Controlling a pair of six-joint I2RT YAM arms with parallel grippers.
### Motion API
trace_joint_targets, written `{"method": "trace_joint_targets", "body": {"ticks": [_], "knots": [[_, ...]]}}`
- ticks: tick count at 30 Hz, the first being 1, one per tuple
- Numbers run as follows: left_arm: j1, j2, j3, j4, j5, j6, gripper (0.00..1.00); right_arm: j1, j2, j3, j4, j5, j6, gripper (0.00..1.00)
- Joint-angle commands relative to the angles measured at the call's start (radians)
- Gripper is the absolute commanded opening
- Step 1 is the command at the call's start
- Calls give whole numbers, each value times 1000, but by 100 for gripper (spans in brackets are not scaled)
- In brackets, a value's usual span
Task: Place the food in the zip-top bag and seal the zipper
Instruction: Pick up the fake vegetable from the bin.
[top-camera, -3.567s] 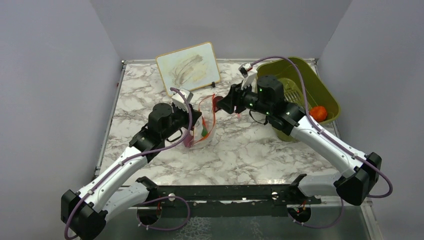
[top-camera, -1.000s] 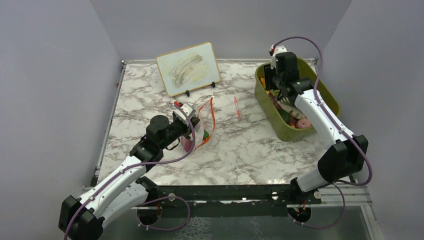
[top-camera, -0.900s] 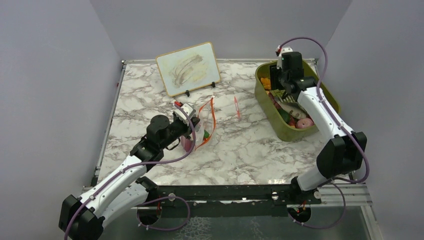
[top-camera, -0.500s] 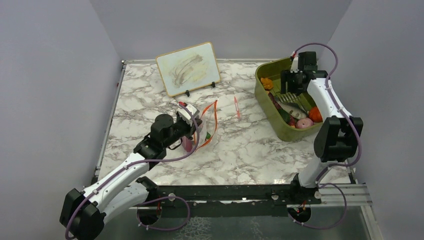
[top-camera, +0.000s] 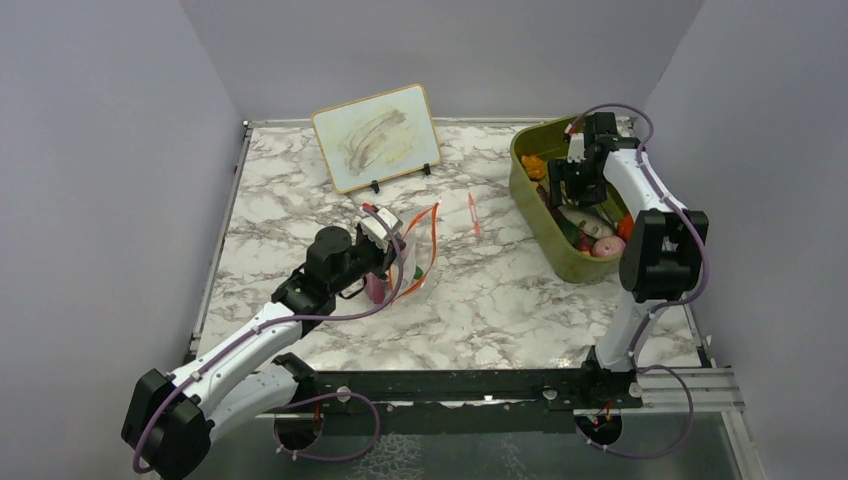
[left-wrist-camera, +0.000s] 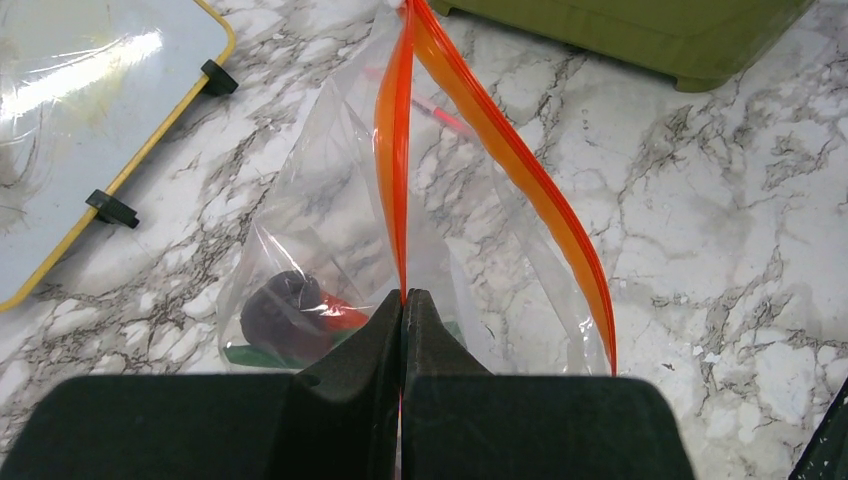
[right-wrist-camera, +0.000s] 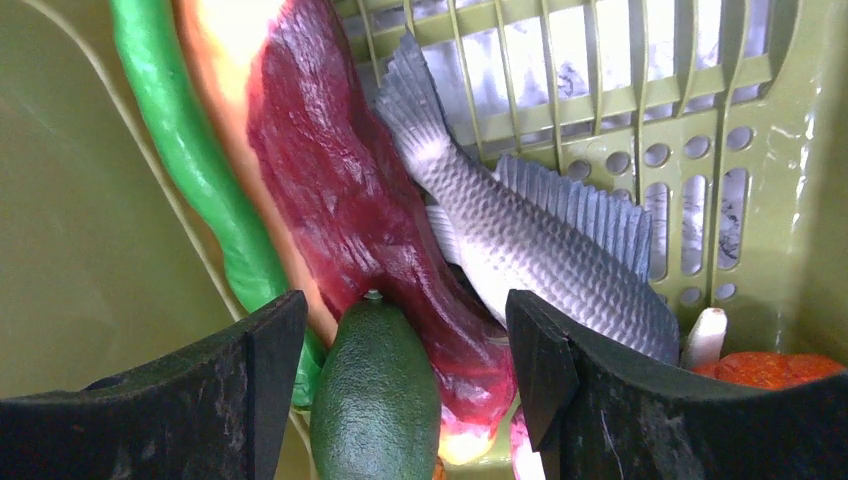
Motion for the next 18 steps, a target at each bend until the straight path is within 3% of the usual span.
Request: {"method": "trace_joint_targets", "body": {"ticks": [1, 5, 13, 18], "knots": [[-2, 21, 5, 14, 8, 4, 0, -7, 47, 29, -58, 42, -18, 73], [-3, 20, 6, 5, -4, 6, 0, -8, 73, 9, -12, 194, 16, 71], [-2, -1, -8, -6, -37, 17, 0, -8, 41, 43, 119, 290, 85, 61], [-3, -5, -11, -8, -54, 32, 0, -8, 33, 69, 157, 435, 93, 58]]}}
